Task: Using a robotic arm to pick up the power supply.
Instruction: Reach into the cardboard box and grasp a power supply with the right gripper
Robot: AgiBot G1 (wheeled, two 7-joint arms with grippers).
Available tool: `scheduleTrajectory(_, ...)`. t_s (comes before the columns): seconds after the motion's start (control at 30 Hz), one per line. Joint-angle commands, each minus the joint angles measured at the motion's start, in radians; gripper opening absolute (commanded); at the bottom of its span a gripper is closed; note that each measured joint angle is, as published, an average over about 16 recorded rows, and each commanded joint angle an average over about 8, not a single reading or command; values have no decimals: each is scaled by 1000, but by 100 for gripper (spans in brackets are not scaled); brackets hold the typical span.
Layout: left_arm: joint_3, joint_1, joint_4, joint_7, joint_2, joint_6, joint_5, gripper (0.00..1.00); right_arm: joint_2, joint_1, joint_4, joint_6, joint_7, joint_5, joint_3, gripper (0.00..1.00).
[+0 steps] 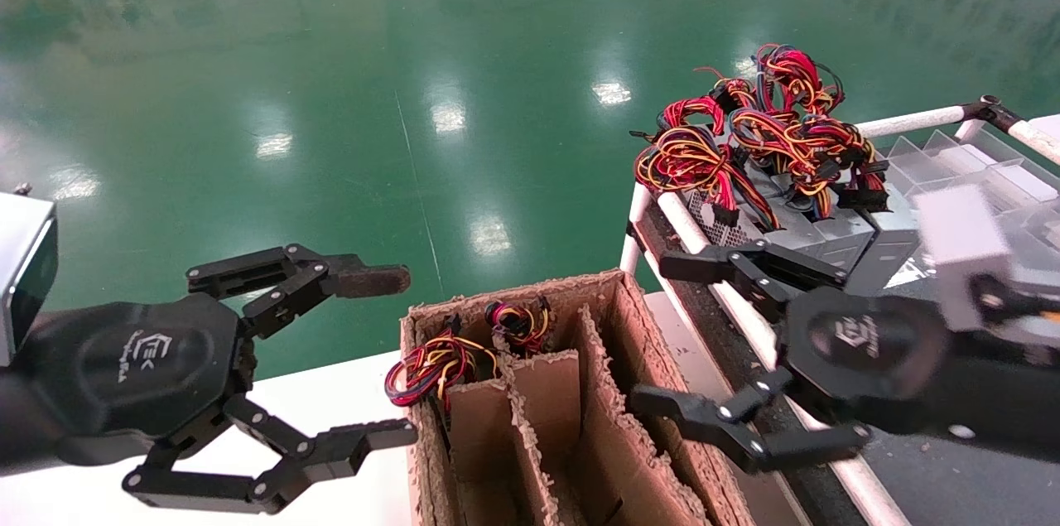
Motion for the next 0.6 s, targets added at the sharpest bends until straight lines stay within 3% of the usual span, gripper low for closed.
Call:
scheduleTrajectory(0.03, 0, 0, 0, 0, 0, 0, 0, 100, -18, 24, -26, -2, 3, -23, -15, 100)
scheduleTrajectory(0.33, 0, 0, 0, 0, 0, 0, 0, 100, -51, 93, -71, -16, 2, -95, -52, 100)
scheduleTrajectory(0.6, 0, 0, 0, 0, 0, 0, 0, 100, -144, 127, -120, 59, -14, -217, -113, 100)
